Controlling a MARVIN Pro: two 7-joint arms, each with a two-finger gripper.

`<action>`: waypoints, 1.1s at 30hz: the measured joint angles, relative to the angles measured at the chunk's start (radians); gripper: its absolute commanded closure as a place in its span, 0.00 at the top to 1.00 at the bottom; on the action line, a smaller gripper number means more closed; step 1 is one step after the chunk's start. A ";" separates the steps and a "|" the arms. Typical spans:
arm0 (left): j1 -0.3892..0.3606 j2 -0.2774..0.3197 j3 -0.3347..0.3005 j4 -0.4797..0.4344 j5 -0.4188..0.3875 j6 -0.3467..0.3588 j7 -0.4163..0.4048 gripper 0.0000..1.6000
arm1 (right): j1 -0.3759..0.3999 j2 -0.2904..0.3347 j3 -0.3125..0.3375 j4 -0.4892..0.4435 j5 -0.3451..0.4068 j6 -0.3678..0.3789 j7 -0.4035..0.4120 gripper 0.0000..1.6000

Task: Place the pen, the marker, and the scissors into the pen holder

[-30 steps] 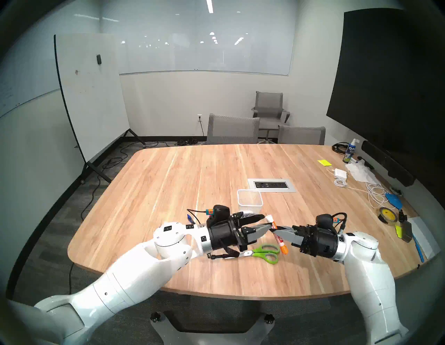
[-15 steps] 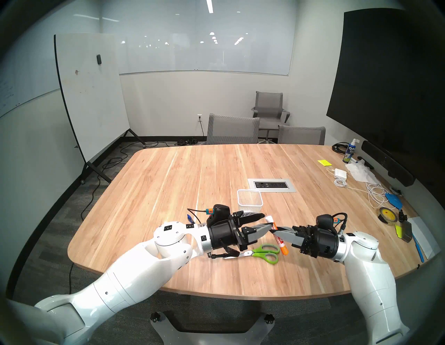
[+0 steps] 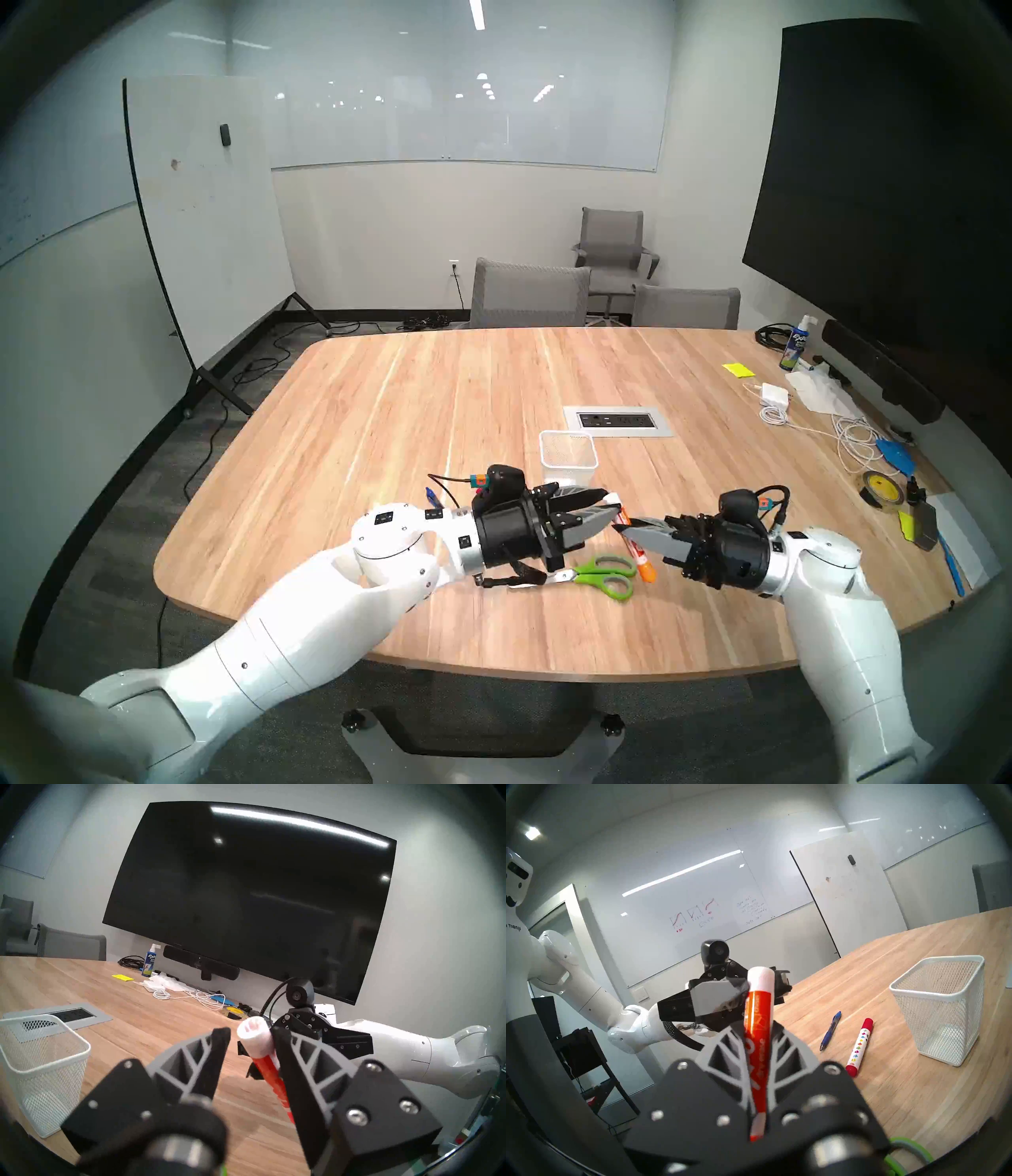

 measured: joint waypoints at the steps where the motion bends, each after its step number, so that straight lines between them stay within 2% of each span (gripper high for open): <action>1: 0.000 0.000 0.000 0.001 0.000 -0.001 -0.001 0.48 | 0.000 0.000 -0.001 0.000 0.000 -0.001 0.000 0.00; 11: -0.006 -0.003 0.004 0.003 0.005 -0.002 -0.005 0.48 | -0.003 0.004 -0.005 0.001 0.003 -0.006 0.000 0.00; 15: -0.012 -0.004 0.005 0.006 0.012 -0.002 -0.008 0.43 | -0.004 0.005 -0.006 0.000 0.005 -0.008 0.000 0.00; 17: -0.015 -0.005 0.006 0.007 0.017 -0.001 -0.009 0.25 | -0.005 0.005 -0.007 0.000 0.005 -0.008 -0.001 0.00; 18: -0.017 -0.006 0.007 0.008 0.019 -0.001 -0.010 0.12 | -0.005 0.006 -0.007 0.000 0.005 -0.009 -0.001 0.00; 19: -0.019 -0.007 0.007 0.009 0.021 0.000 -0.011 0.09 | -0.005 0.006 -0.007 0.000 0.005 -0.009 -0.001 0.00; 22: -0.025 -0.011 0.008 0.010 0.025 0.001 -0.011 0.09 | -0.006 0.007 -0.008 0.000 0.006 -0.009 -0.003 0.00; 23: -0.026 -0.011 0.008 0.011 0.026 0.001 -0.011 0.00 | -0.006 0.007 -0.008 0.000 0.006 -0.009 -0.003 0.00; 33: -0.038 -0.022 0.012 0.018 0.028 0.016 -0.006 0.02 | -0.008 0.009 -0.009 -0.001 0.009 -0.009 -0.005 0.00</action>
